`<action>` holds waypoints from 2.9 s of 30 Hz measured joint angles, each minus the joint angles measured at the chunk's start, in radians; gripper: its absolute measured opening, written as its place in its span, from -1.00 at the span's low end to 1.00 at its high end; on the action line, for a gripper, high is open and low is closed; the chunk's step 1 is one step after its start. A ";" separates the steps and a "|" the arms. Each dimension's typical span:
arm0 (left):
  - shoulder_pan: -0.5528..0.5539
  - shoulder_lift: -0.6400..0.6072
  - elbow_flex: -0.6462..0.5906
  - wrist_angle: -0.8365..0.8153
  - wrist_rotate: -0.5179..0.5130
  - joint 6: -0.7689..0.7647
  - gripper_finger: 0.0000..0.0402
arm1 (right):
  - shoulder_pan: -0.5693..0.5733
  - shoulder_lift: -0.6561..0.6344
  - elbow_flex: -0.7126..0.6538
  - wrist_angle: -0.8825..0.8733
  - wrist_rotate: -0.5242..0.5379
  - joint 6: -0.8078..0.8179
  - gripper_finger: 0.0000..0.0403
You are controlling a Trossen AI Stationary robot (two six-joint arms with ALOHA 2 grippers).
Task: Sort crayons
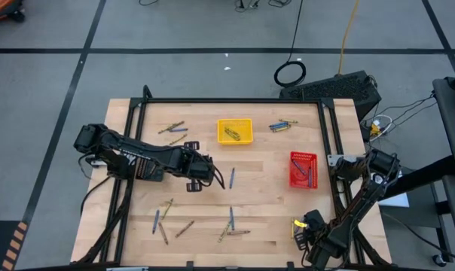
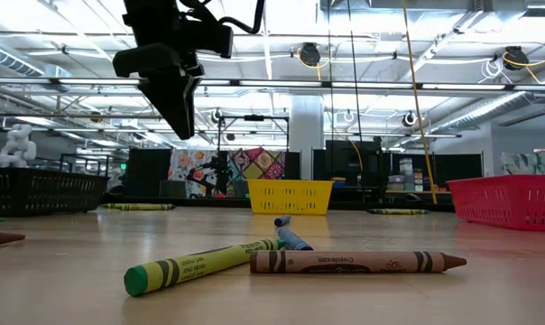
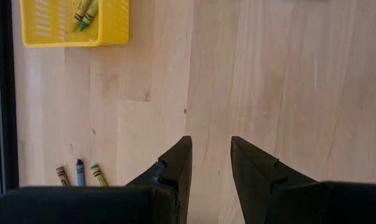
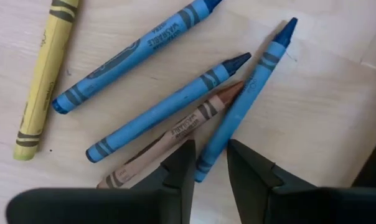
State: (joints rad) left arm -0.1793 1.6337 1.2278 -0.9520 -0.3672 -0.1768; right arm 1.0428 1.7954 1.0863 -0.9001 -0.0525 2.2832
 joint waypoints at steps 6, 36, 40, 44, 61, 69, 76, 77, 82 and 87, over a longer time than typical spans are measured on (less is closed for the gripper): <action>0.000 0.000 0.000 0.000 0.000 0.000 -0.49 | 0.000 0.001 -0.001 -0.001 0.000 -0.013 -0.80; 0.000 0.000 0.000 0.000 0.000 0.001 -0.49 | -0.006 0.006 0.078 -0.169 0.002 -0.021 -1.00; 0.000 0.000 0.000 0.000 0.000 0.001 -0.49 | -0.010 0.003 0.085 -0.188 0.029 -0.024 -1.00; 0.000 0.000 0.000 0.000 0.000 0.006 -0.49 | -0.024 -0.002 0.089 -0.191 0.049 -0.029 -1.00; 0.000 0.000 0.000 -0.023 0.000 0.007 -0.49 | -0.118 -0.054 0.277 -0.609 0.251 -0.078 -1.00; 0.000 0.000 0.000 -0.023 0.000 0.008 -0.49 | -0.176 -0.159 0.272 -0.670 0.412 -0.160 -1.00; 0.000 0.000 0.000 -0.024 0.001 0.008 -0.49 | -0.260 -0.238 0.196 -0.671 0.450 -0.263 -1.00; 0.000 0.000 0.000 -0.024 0.001 0.008 -0.49 | -0.272 -0.248 0.178 -0.671 0.449 -0.274 -1.00; 0.000 0.000 0.000 -0.024 0.032 0.009 -0.49 | -0.319 -0.309 0.084 -0.662 0.446 -0.297 -1.00; 0.000 0.000 0.000 -0.024 0.042 0.009 -0.49 | -0.354 -0.387 -0.013 -0.608 0.446 -0.333 -1.00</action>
State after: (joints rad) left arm -0.1795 1.6337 1.2282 -0.9760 -0.3248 -0.1680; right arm 0.6891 1.4086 1.0728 -1.5080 0.3931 1.9505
